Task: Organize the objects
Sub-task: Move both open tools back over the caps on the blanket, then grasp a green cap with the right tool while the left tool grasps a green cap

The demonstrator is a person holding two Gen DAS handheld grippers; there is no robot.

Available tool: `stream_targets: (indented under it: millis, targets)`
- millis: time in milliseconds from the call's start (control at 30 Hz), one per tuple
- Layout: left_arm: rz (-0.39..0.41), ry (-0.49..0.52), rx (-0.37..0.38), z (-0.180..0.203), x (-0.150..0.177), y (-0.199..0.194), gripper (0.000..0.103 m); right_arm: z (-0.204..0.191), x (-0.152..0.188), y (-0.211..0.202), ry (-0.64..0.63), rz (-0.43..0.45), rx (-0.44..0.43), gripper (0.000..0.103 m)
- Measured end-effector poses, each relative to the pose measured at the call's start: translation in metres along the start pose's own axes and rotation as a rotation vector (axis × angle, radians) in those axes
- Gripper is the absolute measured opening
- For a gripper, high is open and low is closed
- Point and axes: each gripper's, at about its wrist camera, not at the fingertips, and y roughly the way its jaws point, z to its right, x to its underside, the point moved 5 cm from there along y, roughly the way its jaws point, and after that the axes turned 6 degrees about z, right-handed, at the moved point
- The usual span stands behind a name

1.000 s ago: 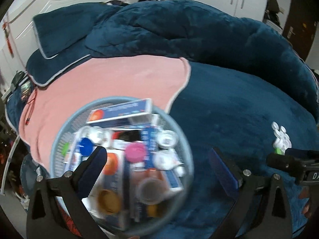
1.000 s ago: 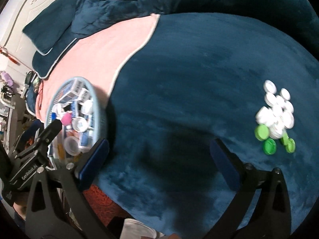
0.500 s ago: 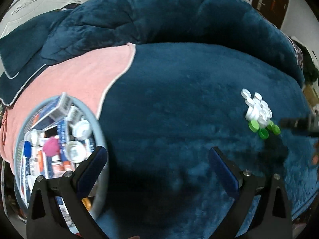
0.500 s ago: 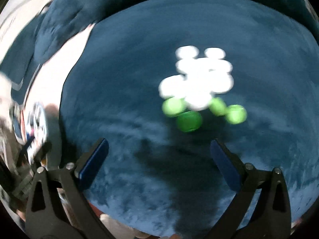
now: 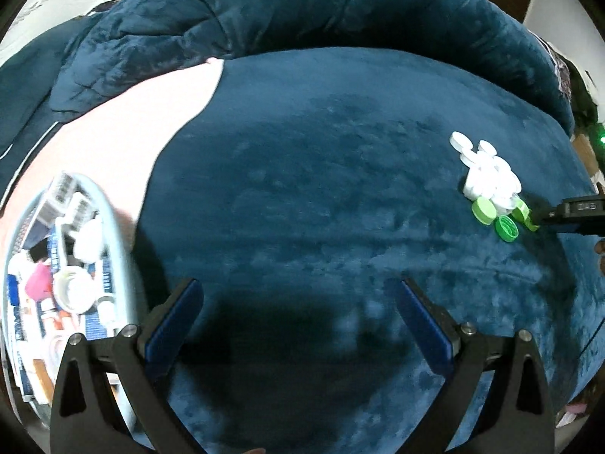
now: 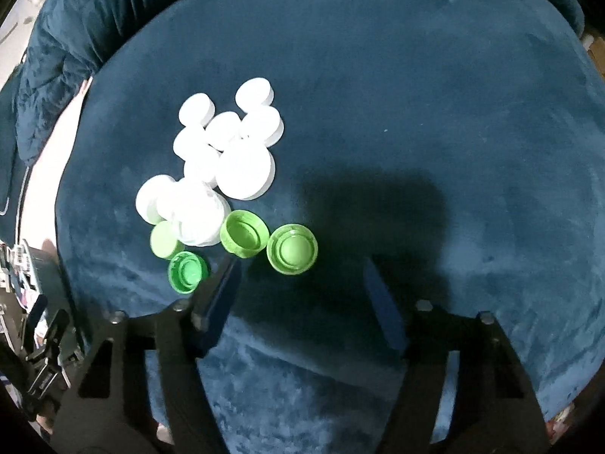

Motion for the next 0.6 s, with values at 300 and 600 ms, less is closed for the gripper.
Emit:
stream_targets:
  millis: [300,600]
  targets:
    - [-0.017,0.052,0.089,0.054,-0.012,0.02,0.102,-0.006,-0.001,0.01,-0.061,0.004,-0.019,0.031]
    - [-0.006,0.146,0.167,0.146,-0.049,0.055,0.101,0.01,-0.002,-0.012,-0.005,0.03,-0.04,0.031]
